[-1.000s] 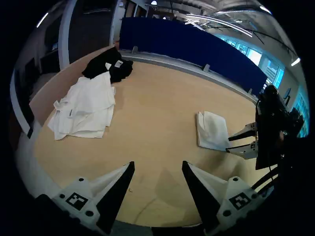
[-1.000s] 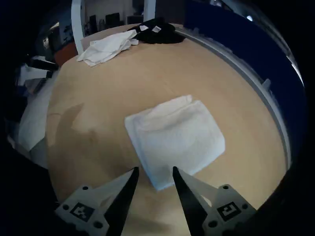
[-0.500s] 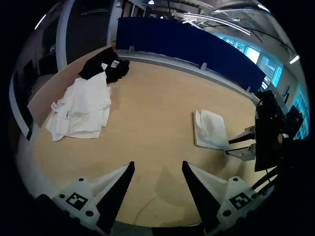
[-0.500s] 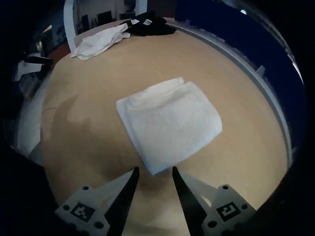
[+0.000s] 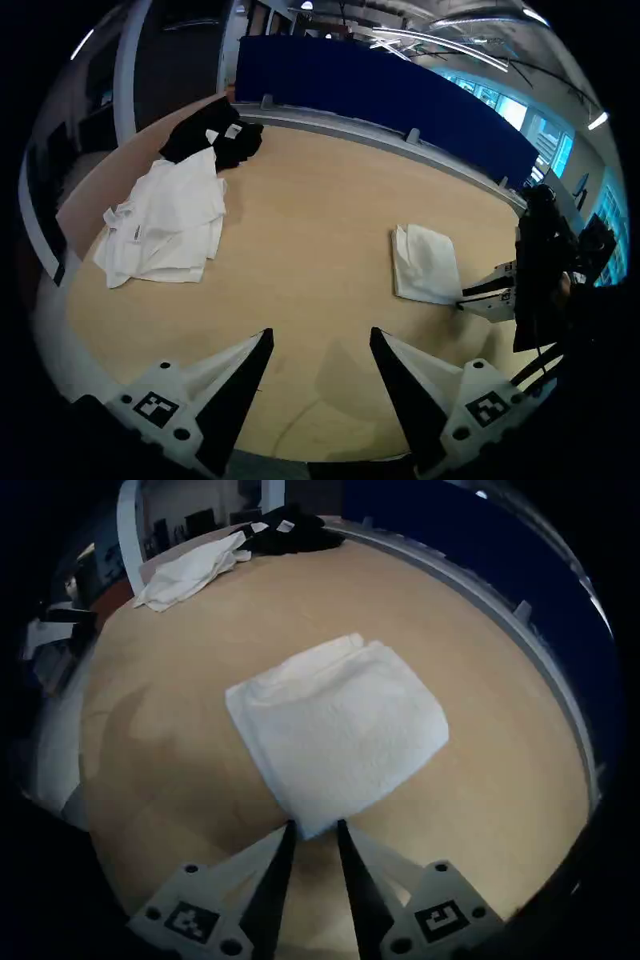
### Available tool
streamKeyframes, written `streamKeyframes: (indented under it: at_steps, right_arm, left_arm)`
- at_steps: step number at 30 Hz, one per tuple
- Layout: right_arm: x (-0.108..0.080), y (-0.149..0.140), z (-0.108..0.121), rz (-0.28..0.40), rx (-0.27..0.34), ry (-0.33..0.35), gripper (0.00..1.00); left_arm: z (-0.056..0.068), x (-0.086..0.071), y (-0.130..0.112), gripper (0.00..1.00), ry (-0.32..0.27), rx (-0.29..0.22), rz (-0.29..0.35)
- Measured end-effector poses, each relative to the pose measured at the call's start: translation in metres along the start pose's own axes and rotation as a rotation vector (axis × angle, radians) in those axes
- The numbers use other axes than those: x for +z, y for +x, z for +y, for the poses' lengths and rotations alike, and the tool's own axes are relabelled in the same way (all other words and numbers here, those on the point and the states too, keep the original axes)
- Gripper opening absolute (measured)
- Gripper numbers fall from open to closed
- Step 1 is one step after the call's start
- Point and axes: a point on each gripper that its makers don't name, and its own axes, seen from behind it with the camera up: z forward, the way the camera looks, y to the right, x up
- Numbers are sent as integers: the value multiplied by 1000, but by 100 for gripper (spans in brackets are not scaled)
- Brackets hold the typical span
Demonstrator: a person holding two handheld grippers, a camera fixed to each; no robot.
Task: Fold towel
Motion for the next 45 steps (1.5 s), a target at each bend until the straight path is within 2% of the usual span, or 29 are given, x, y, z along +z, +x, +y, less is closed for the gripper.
streamKeyframes:
  at_steps: [5, 7, 9, 15, 20, 26, 36, 41, 45]
  right_arm:
    - [0, 0, -1, 3, 7, 3, 23]
    - [0, 0, -2, 3, 8, 2, 10]
    - [1, 1, -2, 3, 9, 0, 5]
    - [-1, 4, -2, 14, -1, 8, 3]
    - [-10, 19, 4, 41, -12, -10, 3]
    - [-34, 55, 18, 98, -43, -40, 3]
    - [-89, 123, 47, 193, -113, -108, 3]
    - [-117, 143, 62, 232, -117, -134, 3]
    - [-138, 148, 75, 249, -104, -155, 3]
  left_arm:
    - [-1, 0, -1, 89, 0, 1, 0]
    - [-1, 0, -1, 89, 1, 0, 0]
    - [-2, -1, -1, 89, 2, -1, 0]
    - [-2, -2, -1, 89, 1, -1, 1]
    - [-2, -3, 1, 89, -2, 0, 6]
    - [1, -4, 6, 89, -9, 0, 20]
    - [13, -3, 24, 89, -36, 17, 53]
    - [22, -5, 36, 89, -53, 29, 73]
    - [29, -5, 43, 89, -68, 38, 84]
